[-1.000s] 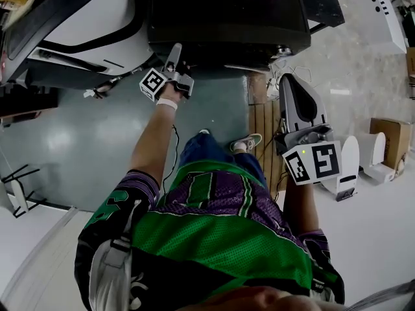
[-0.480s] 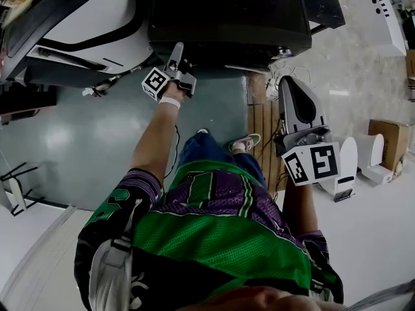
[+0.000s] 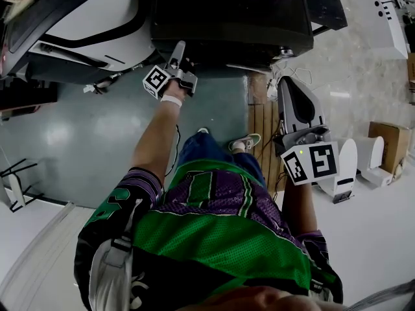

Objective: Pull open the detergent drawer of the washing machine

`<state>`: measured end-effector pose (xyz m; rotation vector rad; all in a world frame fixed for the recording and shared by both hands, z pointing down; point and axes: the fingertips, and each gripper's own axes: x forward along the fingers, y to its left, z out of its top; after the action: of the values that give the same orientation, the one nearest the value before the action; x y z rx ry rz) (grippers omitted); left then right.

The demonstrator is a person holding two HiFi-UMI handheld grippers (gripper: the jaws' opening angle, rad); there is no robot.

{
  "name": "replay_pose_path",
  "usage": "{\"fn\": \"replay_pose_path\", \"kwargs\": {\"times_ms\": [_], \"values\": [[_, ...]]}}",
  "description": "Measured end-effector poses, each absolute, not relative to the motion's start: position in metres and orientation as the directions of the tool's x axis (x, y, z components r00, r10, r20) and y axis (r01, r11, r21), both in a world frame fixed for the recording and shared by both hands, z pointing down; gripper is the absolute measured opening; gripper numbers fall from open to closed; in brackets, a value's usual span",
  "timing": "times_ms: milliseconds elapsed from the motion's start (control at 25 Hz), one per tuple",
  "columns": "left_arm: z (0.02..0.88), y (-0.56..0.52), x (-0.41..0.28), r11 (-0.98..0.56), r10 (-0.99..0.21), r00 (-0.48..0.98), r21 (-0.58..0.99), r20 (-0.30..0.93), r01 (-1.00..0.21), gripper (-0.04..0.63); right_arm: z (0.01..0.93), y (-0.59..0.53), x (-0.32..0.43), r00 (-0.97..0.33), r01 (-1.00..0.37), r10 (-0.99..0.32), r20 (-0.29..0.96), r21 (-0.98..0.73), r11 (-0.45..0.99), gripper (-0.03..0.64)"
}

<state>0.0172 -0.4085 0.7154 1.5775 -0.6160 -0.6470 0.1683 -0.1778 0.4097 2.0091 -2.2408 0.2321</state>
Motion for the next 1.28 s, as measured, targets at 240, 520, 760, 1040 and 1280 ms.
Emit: {"fn": "replay_pose_path", "kwargs": {"times_ms": [240, 520, 760, 1040, 1280], "values": [[0.716, -0.401, 0.015, -0.091, -0.714, 0.699, 0.996, -0.052, -0.018, 0.394, 0.409, -0.175, 0.170, -0.110, -0.994, -0.976, 0.187, -0.034, 0.105, 0.002], [0.715, -0.389, 0.011, -0.079, -0.707, 0.706, 0.997, -0.042, -0.020, 0.394, 0.408, -0.174, 0.165, -0.125, -0.992, -0.973, 0.192, -0.044, 0.119, 0.002], [0.715, -0.369, 0.003, -0.063, -0.706, 0.707, 0.998, -0.028, -0.023, 0.394, 0.400, -0.168, 0.159, -0.155, -0.988, -0.969, 0.193, -0.047, 0.149, 0.002], [0.715, -0.341, -0.008, -0.060, -0.692, 0.722, 0.998, -0.023, -0.026, 0.394, 0.394, -0.156, 0.152, -0.180, -0.984, -0.966, 0.184, -0.040, 0.175, 0.002], [0.714, -0.323, -0.011, -0.049, -0.690, 0.724, 0.999, -0.019, -0.020, 0.393, 0.395, -0.153, 0.150, -0.199, -0.980, -0.964, 0.179, -0.060, 0.191, 0.002]]}}
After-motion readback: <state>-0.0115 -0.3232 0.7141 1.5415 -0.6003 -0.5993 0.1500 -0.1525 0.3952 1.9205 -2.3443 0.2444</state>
